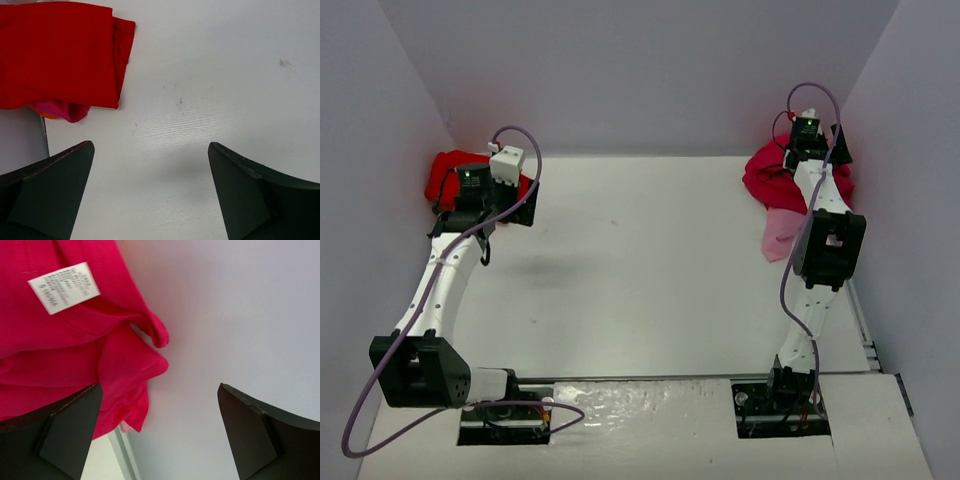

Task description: Fold and stack the t-shirts

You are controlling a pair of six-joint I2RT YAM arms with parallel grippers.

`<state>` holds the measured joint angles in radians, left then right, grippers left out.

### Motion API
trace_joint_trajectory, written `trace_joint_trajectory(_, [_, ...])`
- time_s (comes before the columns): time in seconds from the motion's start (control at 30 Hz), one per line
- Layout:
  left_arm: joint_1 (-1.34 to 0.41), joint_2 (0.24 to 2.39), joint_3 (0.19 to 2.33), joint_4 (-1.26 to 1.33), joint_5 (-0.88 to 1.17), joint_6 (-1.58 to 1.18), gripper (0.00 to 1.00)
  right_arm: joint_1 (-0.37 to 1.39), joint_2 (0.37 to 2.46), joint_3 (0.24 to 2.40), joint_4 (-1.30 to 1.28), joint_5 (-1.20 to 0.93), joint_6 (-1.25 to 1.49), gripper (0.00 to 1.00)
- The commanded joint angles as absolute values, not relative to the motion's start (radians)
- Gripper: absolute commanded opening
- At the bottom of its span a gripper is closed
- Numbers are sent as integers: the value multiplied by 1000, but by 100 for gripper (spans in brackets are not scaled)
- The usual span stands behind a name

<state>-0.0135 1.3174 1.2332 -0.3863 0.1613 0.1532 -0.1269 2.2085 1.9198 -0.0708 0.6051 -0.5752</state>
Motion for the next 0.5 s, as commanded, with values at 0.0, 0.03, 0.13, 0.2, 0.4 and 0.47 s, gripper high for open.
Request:
trace_joint_trajectory(0.0, [-18, 1298, 1243, -347, 179, 169, 97, -142, 2198, 1993, -77, 670, -595, 97])
trace_joint_trajectory(0.03, [-19, 1300, 1242, -346, 180, 168, 97, -147, 2201, 1998, -79, 665, -587, 96])
trace_joint_trajectory(0.13, [-20, 1309, 1237, -340, 188, 166, 97, -154, 2214, 2014, -91, 640, -584, 90])
trace_joint_trajectory(0.2, [-20, 1315, 1236, -338, 193, 164, 97, -155, 2228, 2025, -102, 631, -587, 88])
trace_joint_trajectory(0.4, [-20, 1305, 1221, -330, 184, 169, 97, -158, 2283, 2067, -198, 547, -538, 87])
trace_joint_trajectory(0.47, [-21, 1304, 1220, -332, 179, 175, 97, -163, 2302, 2094, -237, 497, -518, 86])
